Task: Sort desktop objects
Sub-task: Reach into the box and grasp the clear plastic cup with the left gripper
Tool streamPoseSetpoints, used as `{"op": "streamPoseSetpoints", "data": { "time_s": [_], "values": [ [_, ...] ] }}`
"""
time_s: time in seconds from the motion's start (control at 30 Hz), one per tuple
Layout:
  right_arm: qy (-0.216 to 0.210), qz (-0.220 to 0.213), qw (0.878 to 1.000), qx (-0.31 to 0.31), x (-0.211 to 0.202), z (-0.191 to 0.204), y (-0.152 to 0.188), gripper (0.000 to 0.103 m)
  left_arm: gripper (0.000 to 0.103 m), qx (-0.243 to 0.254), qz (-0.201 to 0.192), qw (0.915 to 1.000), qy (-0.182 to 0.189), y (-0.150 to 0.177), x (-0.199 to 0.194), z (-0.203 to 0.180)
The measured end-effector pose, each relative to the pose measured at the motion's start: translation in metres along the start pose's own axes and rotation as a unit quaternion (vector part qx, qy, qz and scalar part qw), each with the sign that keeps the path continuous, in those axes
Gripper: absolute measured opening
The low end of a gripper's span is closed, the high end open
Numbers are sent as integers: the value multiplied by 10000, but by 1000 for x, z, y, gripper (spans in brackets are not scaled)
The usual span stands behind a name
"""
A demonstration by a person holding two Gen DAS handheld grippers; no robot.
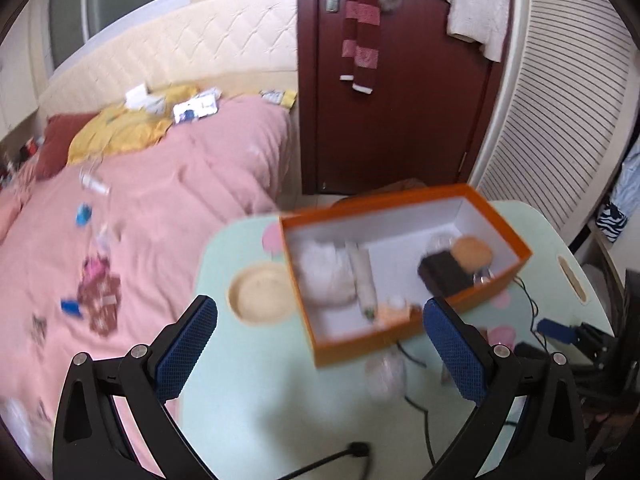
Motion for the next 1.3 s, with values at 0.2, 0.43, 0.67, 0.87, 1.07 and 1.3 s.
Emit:
{"op": "streamPoseSetpoints", "data": {
  "time_s": [0.2,0.43,0.67,0.87,1.07,1.3],
  "values": [
    [-200,-193,9995,151,-10,-9,5,71,103,306,17,9985,458,-48,16,-2],
    [-482,-175,9983,266,0,-7,6,73,103,1116,485,9895,775,-82,64,-41],
    [-585,-161,9977,309,-1,-9,7,73,78,1664,1101,9745,1031,-101,110,-65],
    [-623,-137,9973,357,-1,-11,5,75,70,2014,1559,9562,1442,-102,134,-98],
    [-669,-118,9967,436,-1,-14,4,76,52,1941,1918,9477,1656,-103,163,-115],
    [-711,-102,9960,525,-2,-17,3,78,51,1783,2124,9442,1775,-95,185,-122]
  ]
}}
Point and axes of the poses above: each gripper's, at about its wrist camera, not at the fingertips, and x roughly the way its jaws point, z to its left, y to its underside, the point moved 1 cm from there along x, roughly the way its jaws point, and after that the axes turned 13 degrees about x, right-handed, at the moved point
